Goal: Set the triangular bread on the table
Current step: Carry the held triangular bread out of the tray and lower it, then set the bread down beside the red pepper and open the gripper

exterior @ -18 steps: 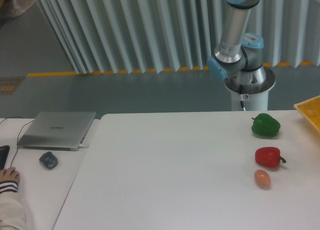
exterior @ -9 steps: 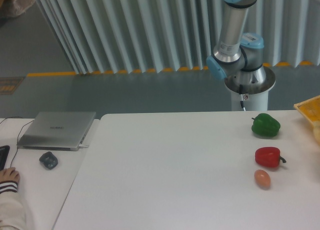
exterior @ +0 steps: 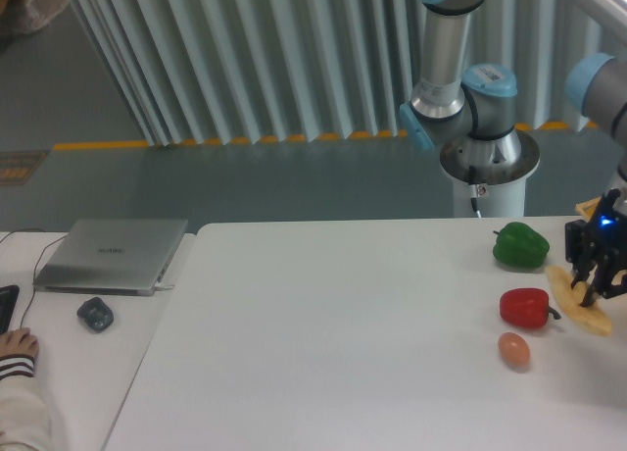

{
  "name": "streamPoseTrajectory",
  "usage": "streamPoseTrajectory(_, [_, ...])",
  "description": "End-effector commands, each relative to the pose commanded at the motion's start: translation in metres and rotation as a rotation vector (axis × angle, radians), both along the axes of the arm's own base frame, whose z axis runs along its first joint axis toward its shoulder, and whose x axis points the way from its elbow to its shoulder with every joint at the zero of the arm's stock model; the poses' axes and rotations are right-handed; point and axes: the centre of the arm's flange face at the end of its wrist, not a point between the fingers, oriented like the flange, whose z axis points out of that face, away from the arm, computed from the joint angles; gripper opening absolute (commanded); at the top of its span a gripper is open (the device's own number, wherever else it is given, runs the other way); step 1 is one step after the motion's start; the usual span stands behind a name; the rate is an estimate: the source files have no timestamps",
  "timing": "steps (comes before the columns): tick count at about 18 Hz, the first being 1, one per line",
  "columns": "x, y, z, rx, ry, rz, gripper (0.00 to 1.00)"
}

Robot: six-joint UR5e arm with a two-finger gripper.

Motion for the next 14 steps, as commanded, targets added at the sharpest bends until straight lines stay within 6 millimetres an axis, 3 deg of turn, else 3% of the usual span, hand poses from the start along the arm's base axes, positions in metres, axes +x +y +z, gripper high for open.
streamPoseTrajectory(5, [0.018, 0.026, -0.032, -0.185, 0.19, -0.055, 0.31])
streamPoseTrajectory(8, [0.016, 0.029, -0.032, -0.169, 0.21, -0.038, 0.34])
streamPoseTrajectory(14, [0.019, 0.029, -0.061, -0.186, 0.191, -0.044, 0.34])
